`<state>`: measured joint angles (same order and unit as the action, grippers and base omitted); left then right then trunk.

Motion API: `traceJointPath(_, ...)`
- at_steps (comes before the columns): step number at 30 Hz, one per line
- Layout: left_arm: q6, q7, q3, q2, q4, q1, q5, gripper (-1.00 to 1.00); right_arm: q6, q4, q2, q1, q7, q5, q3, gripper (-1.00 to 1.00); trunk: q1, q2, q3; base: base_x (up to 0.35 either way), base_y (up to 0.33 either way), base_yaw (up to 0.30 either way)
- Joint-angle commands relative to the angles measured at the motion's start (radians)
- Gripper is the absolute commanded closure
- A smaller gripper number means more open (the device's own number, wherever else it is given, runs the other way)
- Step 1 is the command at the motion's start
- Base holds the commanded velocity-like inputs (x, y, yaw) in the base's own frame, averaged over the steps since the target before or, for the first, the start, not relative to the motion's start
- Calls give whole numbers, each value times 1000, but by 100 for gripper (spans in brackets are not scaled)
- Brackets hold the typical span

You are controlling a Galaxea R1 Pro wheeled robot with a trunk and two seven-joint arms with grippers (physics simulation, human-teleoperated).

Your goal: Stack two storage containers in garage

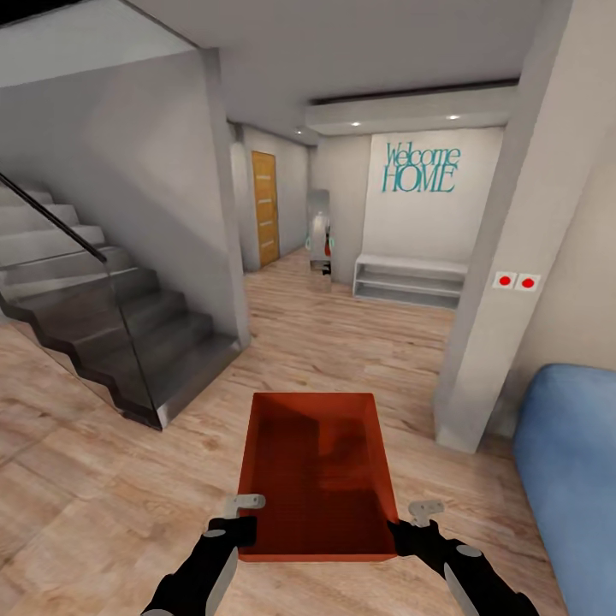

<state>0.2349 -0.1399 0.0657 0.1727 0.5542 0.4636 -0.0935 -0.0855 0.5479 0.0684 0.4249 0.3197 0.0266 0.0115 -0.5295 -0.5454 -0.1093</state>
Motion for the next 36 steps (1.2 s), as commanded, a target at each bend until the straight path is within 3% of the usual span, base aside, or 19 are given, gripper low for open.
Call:
traceJointPath(1,7,-3,56,2,6,1,-31,100,-7,1,1,0,2,-1,-1,100,-1,-2,-2,330,0,0)
traceJointPath(22,7,-1,54,2,6,1,-31,100,-4,2,1,0,-11,-7,-2,100,-1,-2,-2,330,0,0)
traceJointPath(29,8,-1,54,2,6,1,-31,100,46,1,1,0,-13,-1,-3,100,-1,-2,-2,330,0,0)
traceJointPath(36,9,2,54,-4,6,1,-29,100,49,1,1,0,-9,2,-4,100,-1,-2,-2,330,0,0)
